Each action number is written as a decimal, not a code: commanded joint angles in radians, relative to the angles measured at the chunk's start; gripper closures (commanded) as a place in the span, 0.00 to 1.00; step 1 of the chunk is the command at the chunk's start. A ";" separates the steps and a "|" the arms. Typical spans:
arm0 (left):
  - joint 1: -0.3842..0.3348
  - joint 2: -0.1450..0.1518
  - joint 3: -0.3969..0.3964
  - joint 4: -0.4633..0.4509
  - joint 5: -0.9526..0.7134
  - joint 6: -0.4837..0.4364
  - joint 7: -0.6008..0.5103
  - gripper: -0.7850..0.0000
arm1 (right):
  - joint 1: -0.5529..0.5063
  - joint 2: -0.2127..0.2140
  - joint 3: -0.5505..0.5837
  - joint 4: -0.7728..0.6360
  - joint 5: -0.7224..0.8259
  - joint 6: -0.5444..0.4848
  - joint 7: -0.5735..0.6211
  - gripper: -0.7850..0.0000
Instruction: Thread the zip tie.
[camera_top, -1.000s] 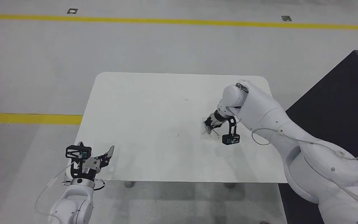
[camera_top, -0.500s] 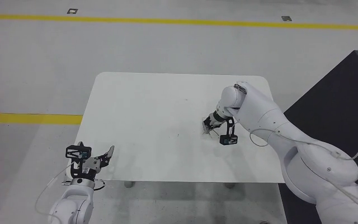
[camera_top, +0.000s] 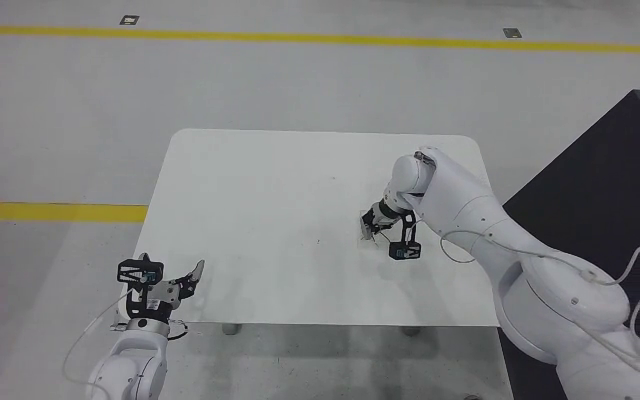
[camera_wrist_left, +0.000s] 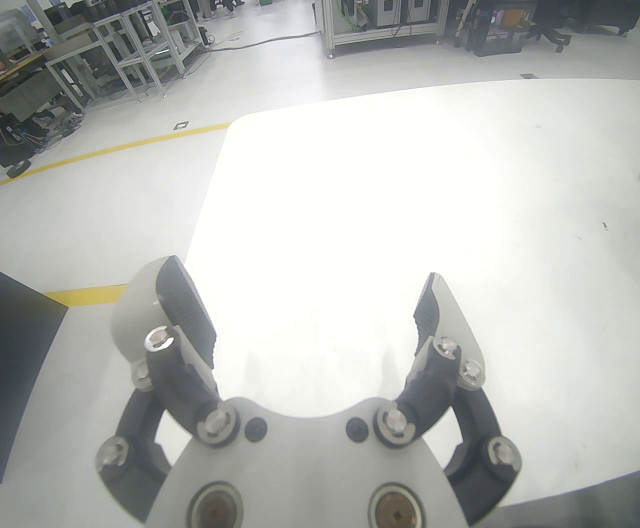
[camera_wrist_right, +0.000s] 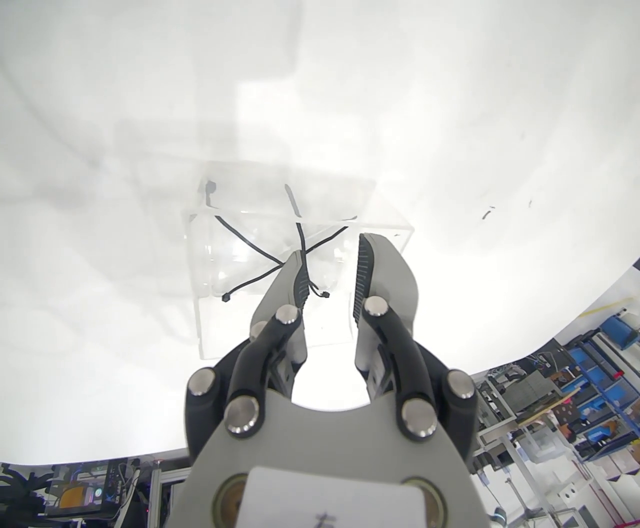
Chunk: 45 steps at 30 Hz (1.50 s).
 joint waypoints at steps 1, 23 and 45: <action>0.000 0.000 0.000 0.000 0.000 0.000 0.000 0.00 | -0.005 -0.006 0.000 0.008 0.000 -0.016 0.014 0.73; 0.000 0.000 0.000 0.000 0.000 0.000 0.000 0.00 | -0.014 -0.050 0.000 0.090 0.000 -0.028 0.013 0.76; 0.000 0.000 0.000 0.000 0.000 0.000 0.000 0.00 | 0.008 -0.060 0.000 0.099 0.000 -0.006 -0.017 1.00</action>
